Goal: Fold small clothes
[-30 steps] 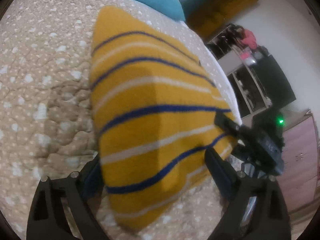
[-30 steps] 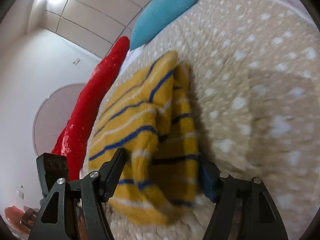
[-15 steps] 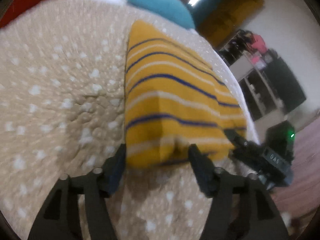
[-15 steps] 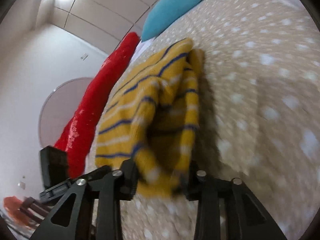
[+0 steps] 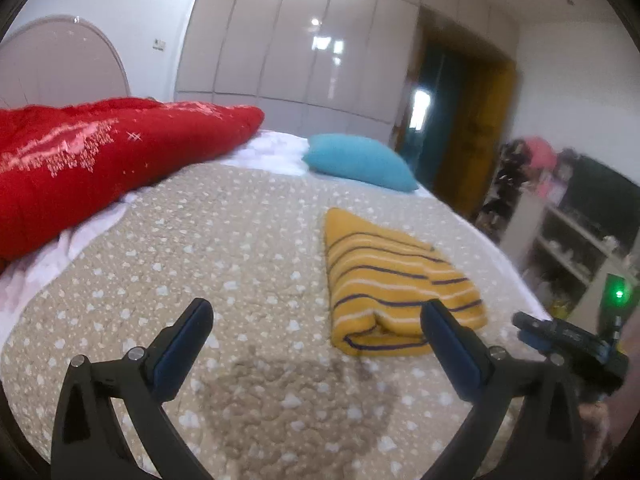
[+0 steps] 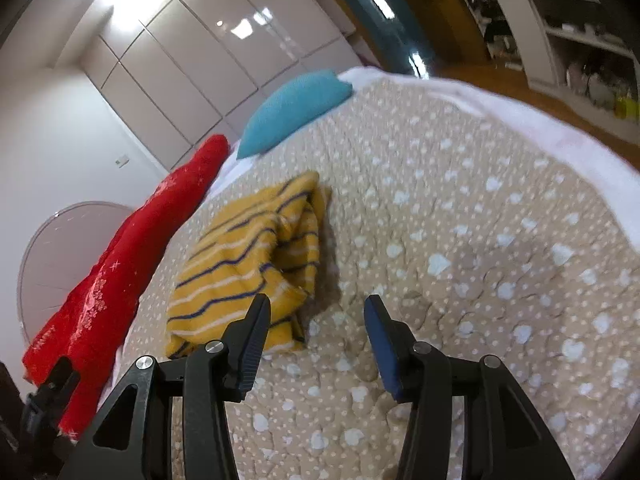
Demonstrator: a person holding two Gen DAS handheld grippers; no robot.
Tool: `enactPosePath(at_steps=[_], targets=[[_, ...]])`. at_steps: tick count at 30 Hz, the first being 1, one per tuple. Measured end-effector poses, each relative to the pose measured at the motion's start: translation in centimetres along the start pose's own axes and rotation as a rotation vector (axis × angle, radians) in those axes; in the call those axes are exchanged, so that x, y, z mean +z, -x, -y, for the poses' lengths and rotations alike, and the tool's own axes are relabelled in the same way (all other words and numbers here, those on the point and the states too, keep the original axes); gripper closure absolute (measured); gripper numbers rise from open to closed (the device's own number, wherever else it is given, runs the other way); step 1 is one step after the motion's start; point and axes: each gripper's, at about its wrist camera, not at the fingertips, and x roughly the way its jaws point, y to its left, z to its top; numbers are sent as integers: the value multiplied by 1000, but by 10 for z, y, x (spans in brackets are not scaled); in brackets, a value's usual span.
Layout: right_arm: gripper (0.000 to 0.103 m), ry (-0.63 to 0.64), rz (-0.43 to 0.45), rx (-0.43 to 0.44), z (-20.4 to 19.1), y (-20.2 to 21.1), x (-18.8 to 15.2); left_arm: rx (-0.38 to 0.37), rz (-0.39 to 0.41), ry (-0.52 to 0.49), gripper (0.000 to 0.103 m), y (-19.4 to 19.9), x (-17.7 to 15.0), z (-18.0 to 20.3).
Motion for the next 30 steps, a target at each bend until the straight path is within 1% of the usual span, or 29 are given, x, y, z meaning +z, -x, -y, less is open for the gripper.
enactPosePath(at_steps=[1,2,4,7,9,10,11,13,14,16,17,19,20,22,23,25,27,28,30], targets=[[49,7,12,-6,-7,0,1,20,10,-1,0,5,-1,-3],[49,16,23,-9,-11,2,2,54,28,-6,0,10,-2,-5],[49,37,36,-13,-24,0,4,97,72,-17,0,19,-5,-7],[50,91,34,-13,-43,-9,10,146,84,-47,0,21,-10,-10],[50,140,21,-12,-59,-22,17,153,58,-60,0,16,-14,-11],[52,170,21,-12,-70,-29,21,147,45,-55,0,14,-16,-12],[57,201,21,-12,-80,-38,25,141,34,-51,0,14,-18,-13],[60,240,8,-6,-95,-58,29,135,27,-42,0,13,-20,-14],[60,250,-16,14,-101,-71,33,136,32,-44,0,15,-21,-14],[60,237,-64,32,-103,-95,38,143,51,-56,0,17,-22,-12],[60,212,-112,28,-99,-114,39,148,60,-65,0,18,-22,-11],[59,147,-209,21,-84,-139,33,157,79,-80,0,22,-22,-9],[59,96,-222,39,-73,-143,25,164,95,-91,0,25,-22,-7],[59,90,-189,70,-67,-132,14,180,135,-107,0,32,-22,-4],[59,100,-193,76,-66,-124,5,193,161,-110,0,36,-22,-3],[59,108,-190,74,-64,-110,-8,223,214,-98,0,45,-21,-1],[56,128,-158,65,-62,-88,-19,229,250,-71,0,53,-20,0],[50,133,-152,59,-61,-81,-22,226,261,-59,0,57,-19,0],[49,130,-143,48,-56,-67,-26,222,261,-54,0,62,-16,3]])
